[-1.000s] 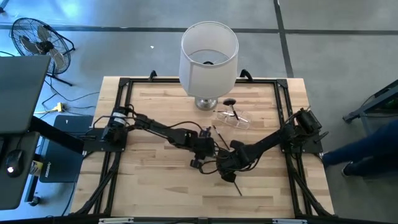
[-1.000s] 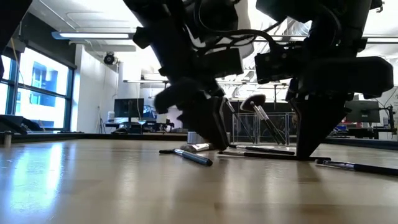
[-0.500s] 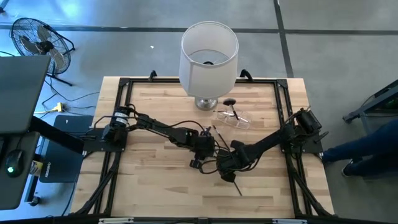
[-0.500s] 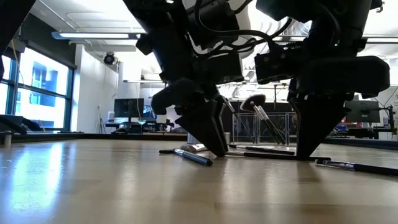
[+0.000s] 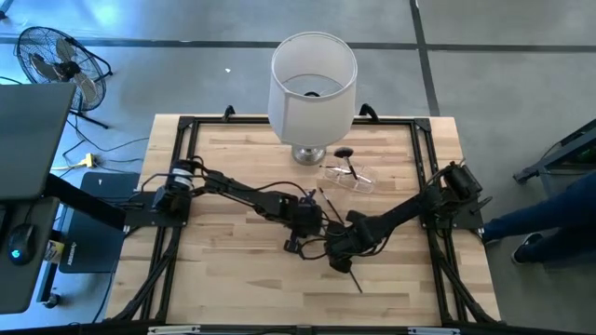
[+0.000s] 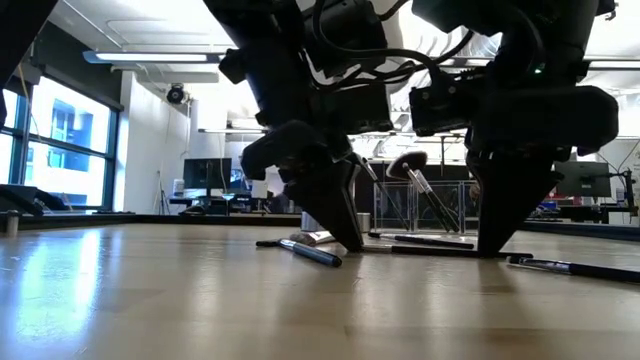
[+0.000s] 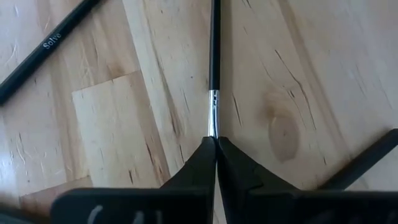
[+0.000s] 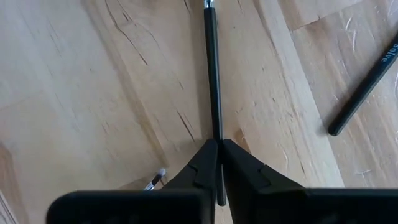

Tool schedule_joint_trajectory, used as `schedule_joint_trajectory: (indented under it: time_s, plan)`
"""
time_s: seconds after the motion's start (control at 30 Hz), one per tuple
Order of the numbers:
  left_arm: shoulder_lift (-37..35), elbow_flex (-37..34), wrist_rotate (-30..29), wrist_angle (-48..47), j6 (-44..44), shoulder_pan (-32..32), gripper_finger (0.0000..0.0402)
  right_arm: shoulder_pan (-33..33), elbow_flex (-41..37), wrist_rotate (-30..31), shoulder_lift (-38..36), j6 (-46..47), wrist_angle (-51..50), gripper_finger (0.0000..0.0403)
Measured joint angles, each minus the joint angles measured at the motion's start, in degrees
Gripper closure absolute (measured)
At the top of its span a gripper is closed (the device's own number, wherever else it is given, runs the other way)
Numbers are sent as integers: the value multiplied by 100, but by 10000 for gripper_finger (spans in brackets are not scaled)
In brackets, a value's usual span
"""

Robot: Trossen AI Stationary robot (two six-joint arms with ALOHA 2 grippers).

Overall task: Put items in baskets/containers
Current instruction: Put the black eyeshadow brush into the transparent organizer

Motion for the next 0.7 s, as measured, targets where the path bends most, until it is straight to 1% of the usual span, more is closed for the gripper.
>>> schedule_joint_trajectory:
  time_s: [0.07,0.17,0.23,0.37,0.5,0.6,0.7]
  plan:
    - [9,142,0,-228,-5,0,399,2,-19,234,-137,5,-67,373]
    - [22,425,-17,-782,-67,0,400,54,-39,844,-455,8,-200,348]
    - [33,618,-34,-1097,-140,0,401,71,-10,1109,-670,15,-222,329]
    - [52,880,-87,-1518,-171,2,401,141,-25,1241,-924,86,-511,293]
    - [52,1092,-73,-1839,-351,4,401,283,-6,1279,-1028,105,-476,266]
    - [52,1211,186,-2110,-639,12,401,475,-7,1476,-1028,-180,-194,254]
    - [48,1241,537,-2108,-954,63,401,731,-3,1770,-1028,-422,-109,253]
